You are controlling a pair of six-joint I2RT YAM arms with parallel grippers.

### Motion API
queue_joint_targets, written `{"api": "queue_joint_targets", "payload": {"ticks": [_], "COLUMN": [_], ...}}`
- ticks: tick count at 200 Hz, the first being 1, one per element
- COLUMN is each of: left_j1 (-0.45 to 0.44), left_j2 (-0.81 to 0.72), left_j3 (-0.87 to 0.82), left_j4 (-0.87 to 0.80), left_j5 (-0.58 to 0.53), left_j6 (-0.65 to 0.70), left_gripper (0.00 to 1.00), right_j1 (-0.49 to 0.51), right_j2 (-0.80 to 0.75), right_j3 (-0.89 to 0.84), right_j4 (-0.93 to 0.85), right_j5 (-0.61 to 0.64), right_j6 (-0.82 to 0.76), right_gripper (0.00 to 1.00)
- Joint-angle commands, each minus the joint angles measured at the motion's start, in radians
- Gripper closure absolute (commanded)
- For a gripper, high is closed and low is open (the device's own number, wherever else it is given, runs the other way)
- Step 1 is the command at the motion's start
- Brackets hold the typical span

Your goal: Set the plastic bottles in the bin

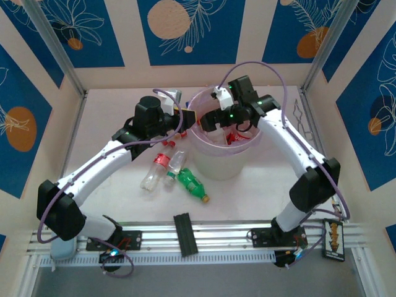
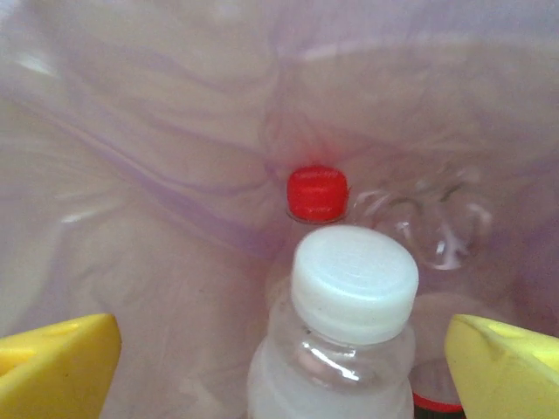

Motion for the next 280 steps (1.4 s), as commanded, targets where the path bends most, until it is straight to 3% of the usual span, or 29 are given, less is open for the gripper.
{"api": "queue_joint_targets", "payload": {"ticks": [1,65,97,128,192,217,280], "left_j1": [-0.014,-0.014,-0.011,-0.003,0.19,0.207,0.208], "left_j2": [-0.025,-0.051,-0.088,-0.15,-0.328,-0.332,-0.317], "left_j3": [-0.007,0.0,0.031,0.066,0.009,-0.072,-0.31], "left_j4": [-0.007,-0.025,-0.086,-0.167,-0.588,-0.716,-0.754], "left_j5": [0.016,0.008,0.005,0.038,-0.028,-0.091,-0.159], "left_j6": [0.019,0.038,0.085,0.109,0.088,0.07,-0.026], "left_gripper": [0.52,0.42,0.2,0.1,0.08,0.08,0.08], "right_j1": [-0.017,-0.097,-0.12,-0.136,-0.161,-0.177,-0.23], "right_j2": [-0.089,-0.264,-0.298,-0.3,-0.32,-0.337,-0.372], "right_j3": [0.005,-0.11,-0.139,-0.159,-0.168,-0.195,-0.235], "right_j4": [0.014,0.138,0.16,0.172,0.212,0.252,0.306], "right_j5": [0.006,-0.067,-0.107,-0.134,-0.154,-0.136,-0.147], "right_j6": [-0.004,0.081,0.102,0.12,0.14,0.164,0.217], "right_gripper": [0.03,0.01,0.0,0.0,0.0,0.0,0.0]}}
